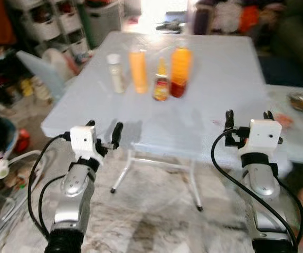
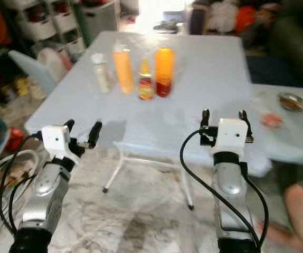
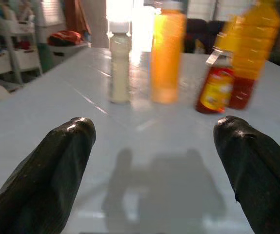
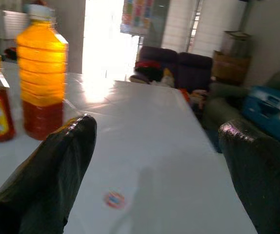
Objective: Restocking fridge
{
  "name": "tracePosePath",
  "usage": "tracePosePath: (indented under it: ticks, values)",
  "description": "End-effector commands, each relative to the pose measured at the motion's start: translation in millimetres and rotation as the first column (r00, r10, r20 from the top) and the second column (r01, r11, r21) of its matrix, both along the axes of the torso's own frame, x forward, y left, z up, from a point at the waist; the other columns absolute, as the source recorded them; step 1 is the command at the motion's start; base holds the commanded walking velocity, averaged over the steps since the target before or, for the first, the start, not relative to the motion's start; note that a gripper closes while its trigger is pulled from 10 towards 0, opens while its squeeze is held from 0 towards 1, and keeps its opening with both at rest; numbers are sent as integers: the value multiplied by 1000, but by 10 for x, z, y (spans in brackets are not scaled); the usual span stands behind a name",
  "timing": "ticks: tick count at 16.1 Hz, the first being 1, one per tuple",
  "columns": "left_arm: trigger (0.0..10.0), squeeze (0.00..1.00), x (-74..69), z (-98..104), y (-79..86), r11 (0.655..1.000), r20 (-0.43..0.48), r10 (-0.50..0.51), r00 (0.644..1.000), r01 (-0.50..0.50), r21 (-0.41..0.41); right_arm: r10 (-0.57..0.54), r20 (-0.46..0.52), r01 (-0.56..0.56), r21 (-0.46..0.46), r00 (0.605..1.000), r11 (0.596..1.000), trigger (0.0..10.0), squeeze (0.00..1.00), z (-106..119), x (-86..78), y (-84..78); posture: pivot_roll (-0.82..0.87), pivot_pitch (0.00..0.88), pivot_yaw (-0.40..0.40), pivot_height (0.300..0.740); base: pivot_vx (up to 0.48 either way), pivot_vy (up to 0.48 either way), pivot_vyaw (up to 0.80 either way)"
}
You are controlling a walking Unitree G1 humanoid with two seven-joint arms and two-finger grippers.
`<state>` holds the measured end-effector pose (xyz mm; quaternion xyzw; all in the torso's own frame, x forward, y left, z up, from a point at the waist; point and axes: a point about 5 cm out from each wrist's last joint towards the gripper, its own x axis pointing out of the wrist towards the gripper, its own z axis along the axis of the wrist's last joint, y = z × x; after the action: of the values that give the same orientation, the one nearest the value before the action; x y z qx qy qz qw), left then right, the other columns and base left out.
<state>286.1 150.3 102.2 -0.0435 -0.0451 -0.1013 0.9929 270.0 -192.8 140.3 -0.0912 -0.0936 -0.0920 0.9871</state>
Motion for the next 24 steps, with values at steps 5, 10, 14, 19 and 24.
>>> tracePosePath:
  ticks: [5, 10, 14, 19, 24]
  values:
    - [10000, 0, -3, -53, -7, 1000, -22, -8, 1000, 8, 4, 23, -5, -23, 4, 1000, 1000, 10000, 0, 2, 33, 36, -101, 12, 33, 740, 363, 313, 0]
    - [10000, 0, 10, -51, -29, 1000, -23, -3, 1000, 3, 12, 40, -8, -40, 4, 999, 999, 10000, 0, -13, 41, 77, -95, 14, 32, 740, 60, 75, 0]
    - [10000, 0, 15, -38, -26, 1000, -28, -4, 1000, 4, 6, 44, 1, -44, 0, 999, 999, 10000, 0, 17, 87, 95, -90, 29, 32, 740, 0, 0, 0]
    - [10000, 0, 1, -21, -39, 1000, -27, -19, 999, 19, 4, 15, 41, -14, -28, 999, 1000, 10000, 0, 158, 289, -15, -75, 50, 42, 740, 0, 0, 0]
    - [10000, 0, -14, -4, -56, 999, -16, -43, 999, 44, 22, 26, 68, -25, -17, 997, 1000, 10000, 0, 301, 488, -46, -62, 52, 47, 740, 100, 0, 0]
